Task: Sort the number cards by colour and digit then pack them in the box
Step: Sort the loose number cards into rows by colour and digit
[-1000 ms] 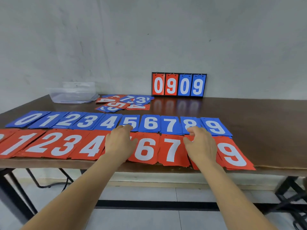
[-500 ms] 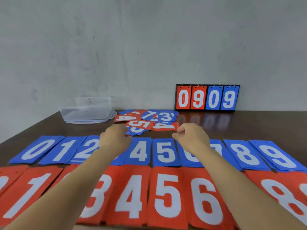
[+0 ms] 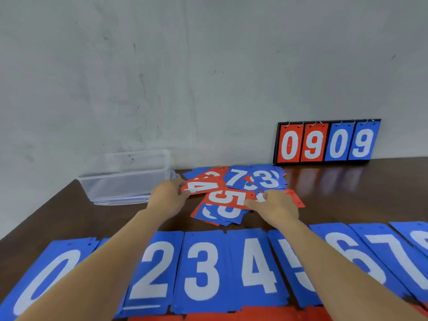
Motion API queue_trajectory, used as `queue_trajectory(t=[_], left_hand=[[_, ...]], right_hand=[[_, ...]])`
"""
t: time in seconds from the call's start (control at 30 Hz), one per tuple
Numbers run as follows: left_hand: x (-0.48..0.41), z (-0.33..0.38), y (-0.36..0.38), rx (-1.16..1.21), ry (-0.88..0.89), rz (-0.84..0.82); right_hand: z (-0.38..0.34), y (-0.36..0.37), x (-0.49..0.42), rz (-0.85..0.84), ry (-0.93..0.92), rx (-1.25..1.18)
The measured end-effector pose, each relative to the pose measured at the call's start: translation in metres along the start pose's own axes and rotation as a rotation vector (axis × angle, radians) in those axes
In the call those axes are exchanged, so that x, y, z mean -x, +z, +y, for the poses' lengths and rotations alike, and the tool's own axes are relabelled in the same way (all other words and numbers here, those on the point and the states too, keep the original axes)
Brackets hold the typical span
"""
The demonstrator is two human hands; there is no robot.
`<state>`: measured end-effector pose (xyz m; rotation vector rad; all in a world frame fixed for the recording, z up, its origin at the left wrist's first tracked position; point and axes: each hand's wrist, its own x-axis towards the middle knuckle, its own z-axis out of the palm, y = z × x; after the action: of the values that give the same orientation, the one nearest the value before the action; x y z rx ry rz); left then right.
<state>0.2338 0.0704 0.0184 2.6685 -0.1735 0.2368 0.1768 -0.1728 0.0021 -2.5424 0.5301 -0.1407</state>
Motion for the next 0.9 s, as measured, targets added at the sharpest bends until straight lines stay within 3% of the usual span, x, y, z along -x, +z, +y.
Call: queue_trajectory(t=[0.2, 0.53, 0.77, 0.9], left_hand=[[-0.046, 0.004, 0.027, -0.036, 0.120, -0.123], [-0.089, -0.012, 0.054, -0.155, 0.094, -0.291], [-0.086, -0.008, 0.056, -0.332, 0.136, -0.077], [-0.082, -0.003, 0.051, -0.234, 0.122, 0.058]], right_hand=[[-0.018, 0.015, -0.020, 0.048, 0.006, 0.287], [-0.014, 0.037, -0.036, 0.020, -0.069, 0.490], [-0.019, 0.036, -0.035, 0.063, -0.124, 0.522], [-0.027, 0.034, -0.031, 0.078, -0.083, 0.434]])
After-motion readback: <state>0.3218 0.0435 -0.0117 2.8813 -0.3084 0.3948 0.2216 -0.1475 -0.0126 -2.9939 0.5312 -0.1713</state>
